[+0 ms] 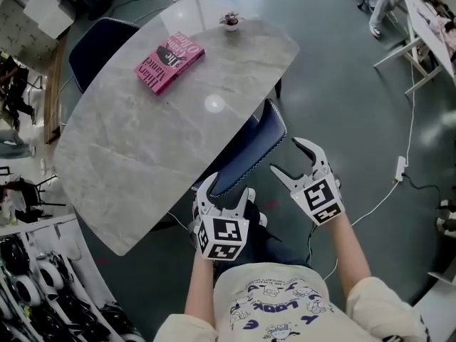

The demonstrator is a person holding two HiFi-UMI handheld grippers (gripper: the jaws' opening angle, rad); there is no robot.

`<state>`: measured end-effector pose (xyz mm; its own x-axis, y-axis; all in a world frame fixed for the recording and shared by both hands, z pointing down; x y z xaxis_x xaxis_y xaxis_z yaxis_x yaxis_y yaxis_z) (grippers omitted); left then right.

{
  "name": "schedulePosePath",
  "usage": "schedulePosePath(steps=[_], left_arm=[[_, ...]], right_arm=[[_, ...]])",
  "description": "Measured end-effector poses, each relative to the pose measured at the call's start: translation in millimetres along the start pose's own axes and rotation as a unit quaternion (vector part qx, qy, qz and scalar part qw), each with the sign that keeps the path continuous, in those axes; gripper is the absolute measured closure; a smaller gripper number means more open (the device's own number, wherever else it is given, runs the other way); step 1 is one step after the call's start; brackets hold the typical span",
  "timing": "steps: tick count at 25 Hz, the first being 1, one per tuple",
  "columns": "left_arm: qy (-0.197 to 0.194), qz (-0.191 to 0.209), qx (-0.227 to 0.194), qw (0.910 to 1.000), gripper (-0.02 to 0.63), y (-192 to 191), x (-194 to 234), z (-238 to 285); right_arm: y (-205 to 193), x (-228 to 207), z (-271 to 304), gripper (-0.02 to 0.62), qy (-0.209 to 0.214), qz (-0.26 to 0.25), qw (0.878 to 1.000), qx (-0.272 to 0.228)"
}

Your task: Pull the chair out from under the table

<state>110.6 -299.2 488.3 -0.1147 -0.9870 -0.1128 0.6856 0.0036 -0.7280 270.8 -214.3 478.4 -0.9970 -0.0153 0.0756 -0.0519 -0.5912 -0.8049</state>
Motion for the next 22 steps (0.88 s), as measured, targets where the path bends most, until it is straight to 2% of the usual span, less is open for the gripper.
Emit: schedulePosePath(steps=[6,13,18,22], left_arm=[[-0.030,0.010,0.037,0.9988,0.301,-17,3,26],[-0.052,0.008,0.066,0.9964,0.301,-34,3,46],[-0.067,0.021,0.087,0.9937,0.301,-45,2,61],[-0.074,0.024,0.101,0.9918,0.301,-54,2,69]], right_arm=[[-11,0,30,0.264,0.022,-0.041,0.998,0.036],[-27,5,54,0.261,0.044,-0.103,0.990,0.090],[-34,5,74,0.261,0.061,-0.167,0.977,0.122],[-37,7,87,0.261,0.074,-0.233,0.959,0.141]])
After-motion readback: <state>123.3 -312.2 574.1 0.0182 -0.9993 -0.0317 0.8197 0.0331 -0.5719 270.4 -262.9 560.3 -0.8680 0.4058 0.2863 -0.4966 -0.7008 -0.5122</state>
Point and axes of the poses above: the fingertips, and each gripper's own axes: z forward along the fingers, x to its left, y out of its top, the point moved 6 cm from there along -z, backward along the fingers, and after that the axes turned 5 degrees about z, right-handed, at the moved point
